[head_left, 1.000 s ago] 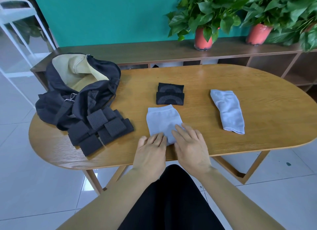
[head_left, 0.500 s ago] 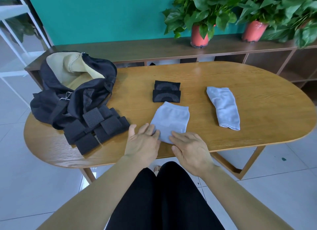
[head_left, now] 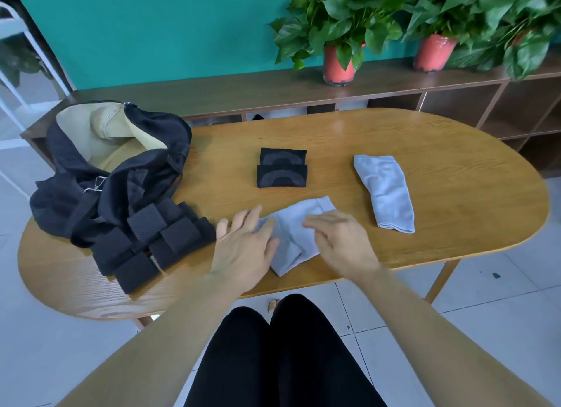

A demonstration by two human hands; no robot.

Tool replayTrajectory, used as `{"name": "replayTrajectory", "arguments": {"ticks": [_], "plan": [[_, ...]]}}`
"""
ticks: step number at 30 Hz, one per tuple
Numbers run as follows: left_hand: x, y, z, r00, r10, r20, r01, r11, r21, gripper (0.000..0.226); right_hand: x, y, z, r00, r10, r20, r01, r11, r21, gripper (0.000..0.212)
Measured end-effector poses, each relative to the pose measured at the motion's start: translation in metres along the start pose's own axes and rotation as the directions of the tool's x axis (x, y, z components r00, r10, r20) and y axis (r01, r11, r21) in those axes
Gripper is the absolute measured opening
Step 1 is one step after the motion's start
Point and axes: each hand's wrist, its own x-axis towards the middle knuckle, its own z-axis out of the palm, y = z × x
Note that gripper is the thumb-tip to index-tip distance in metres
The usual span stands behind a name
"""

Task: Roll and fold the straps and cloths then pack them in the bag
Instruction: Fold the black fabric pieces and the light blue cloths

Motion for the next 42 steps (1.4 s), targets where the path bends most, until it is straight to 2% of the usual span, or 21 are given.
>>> {"name": "replayTrajectory", "arguments": {"ticks": [2,3,6,8,11,14,17,21,25,27,30,32,34,35,39,42], "plan": [[0.001,0.019,0.002,0.989,0.062,-0.137,-0.070,0.996,-0.053,0.033,0.017,0.017,-0.004,0.994,0.052,0.092,-0.039,0.989,-0.142,0.044],[0.001,0.028,0.004,0.983,0.094,-0.160,-0.105,0.993,-0.061,0.026,0.023,0.024,-0.004,0.988,0.061,0.144,-0.030,0.977,-0.212,0.046],[-0.001,0.047,0.011,0.986,0.126,-0.106,-0.132,0.990,-0.046,0.005,0.034,0.034,-0.005,0.959,0.079,0.273,0.024,0.935,-0.354,0.048],[0.001,0.045,0.011,0.994,0.105,-0.043,-0.104,0.994,0.017,0.005,0.035,0.038,-0.007,0.947,0.073,0.312,0.059,0.917,-0.395,0.046],[0.008,0.032,0.006,0.997,0.074,0.037,-0.077,0.993,0.095,0.030,0.025,0.042,-0.009,0.948,0.059,0.312,0.060,0.932,-0.358,0.045],[0.013,0.018,0.001,0.996,0.048,0.070,-0.057,0.990,0.133,0.048,0.010,0.041,-0.008,0.970,0.024,0.241,0.043,0.962,-0.268,0.042],[0.016,0.010,0.000,0.994,0.053,0.091,-0.067,0.985,0.159,0.050,-0.007,0.033,-0.001,0.987,-0.019,0.158,0.051,0.977,-0.206,0.039],[0.021,0.007,0.000,0.991,0.055,0.122,-0.079,0.976,0.203,0.045,-0.028,0.010,0.008,0.987,-0.090,0.130,0.107,0.985,-0.133,0.038],[0.021,-0.002,-0.001,0.981,0.103,0.162,-0.129,0.978,0.161,0.054,-0.039,-0.014,0.022,0.980,-0.135,0.144,0.149,0.985,-0.090,0.040],[0.015,-0.010,-0.001,0.984,0.146,0.103,-0.157,0.982,0.109,0.058,-0.040,-0.020,0.025,0.981,-0.133,0.142,0.143,0.988,-0.060,0.037],[0.000,-0.019,-0.001,0.988,0.140,-0.060,-0.142,0.990,-0.016,0.056,-0.038,-0.017,0.015,0.993,-0.082,0.084,0.082,0.997,0.001,0.043],[-0.014,-0.020,0.003,0.976,0.161,-0.148,-0.178,0.978,-0.111,0.041,-0.037,-0.014,0.006,0.998,-0.051,0.030,0.052,0.999,-0.013,0.046],[-0.028,-0.015,0.007,0.959,0.201,-0.202,-0.236,0.956,-0.172,0.023,-0.039,-0.012,0.000,0.997,-0.057,0.049,0.059,0.997,-0.053,0.048],[-0.035,-0.012,0.007,0.957,0.213,-0.195,-0.249,0.950,-0.186,0.026,-0.042,-0.012,-0.001,0.993,-0.078,0.093,0.085,0.993,-0.079,0.050],[-0.054,-0.004,0.012,0.968,0.241,-0.064,-0.247,0.961,-0.124,0.062,-0.057,-0.008,0.004,0.949,-0.162,0.271,0.215,0.961,-0.175,0.064],[-0.056,-0.004,0.013,0.965,0.245,-0.090,-0.255,0.959,-0.122,0.056,-0.061,-0.004,0.008,0.960,-0.182,0.212,0.218,0.962,-0.165,0.058]]}}
